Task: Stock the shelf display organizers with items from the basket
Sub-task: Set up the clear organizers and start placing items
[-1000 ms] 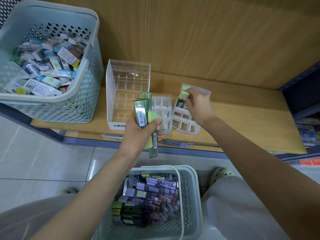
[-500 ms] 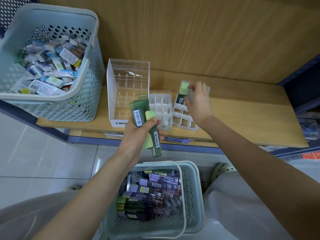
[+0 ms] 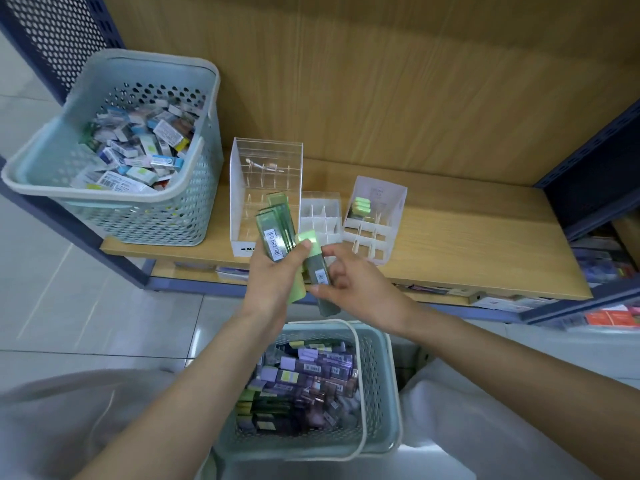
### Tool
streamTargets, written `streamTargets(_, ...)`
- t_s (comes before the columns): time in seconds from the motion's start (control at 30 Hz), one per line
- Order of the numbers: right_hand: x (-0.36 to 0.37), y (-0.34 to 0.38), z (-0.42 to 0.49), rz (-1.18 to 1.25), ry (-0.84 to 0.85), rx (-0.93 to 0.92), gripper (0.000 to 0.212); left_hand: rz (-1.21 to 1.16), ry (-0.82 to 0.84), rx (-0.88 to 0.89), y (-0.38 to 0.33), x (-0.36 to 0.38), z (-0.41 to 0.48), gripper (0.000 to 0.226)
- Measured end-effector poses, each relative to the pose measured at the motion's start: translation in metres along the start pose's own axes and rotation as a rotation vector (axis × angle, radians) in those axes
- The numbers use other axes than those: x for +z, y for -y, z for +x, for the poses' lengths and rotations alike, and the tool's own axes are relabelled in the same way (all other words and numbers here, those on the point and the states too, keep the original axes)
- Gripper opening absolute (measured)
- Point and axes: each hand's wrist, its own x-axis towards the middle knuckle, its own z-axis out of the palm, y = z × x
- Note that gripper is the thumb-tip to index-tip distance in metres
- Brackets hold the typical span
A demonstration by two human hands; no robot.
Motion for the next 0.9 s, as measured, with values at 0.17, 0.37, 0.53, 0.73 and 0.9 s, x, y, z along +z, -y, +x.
streamTargets(0.17,-0.006,-0.002,-0.023,0.020,-0.062,0.042,0.024,0.113,0.070,0.167,-0.011,0.003,-0.026,0.020)
streamTargets(0.37,-0.015,0.008,-0.047,0.167,-0.075,-0.021,0.004,0.212,0.196,0.274,-0.028,0.006,-0.051,0.030)
streamTargets(0.53,-0.038,-0.006,-0.040,-0.032,-0.250,-0.048,0.008,0.224,0.211,0.201,-0.036,-0.005,-0.047,0.033)
streamTargets(0.73,-0.070,-0.026,0.004,-0.143,-0.456,0.009,0.026,0.219,0.181,0.243,-0.052,-0.015,-0.022,0.035)
streamTargets(0.9,-0.075,-0.047,0.057,-0.254,-0.528,0.059,0.012,0.171,0.170,0.153,-0.046,-0.011,-0.005,0.021)
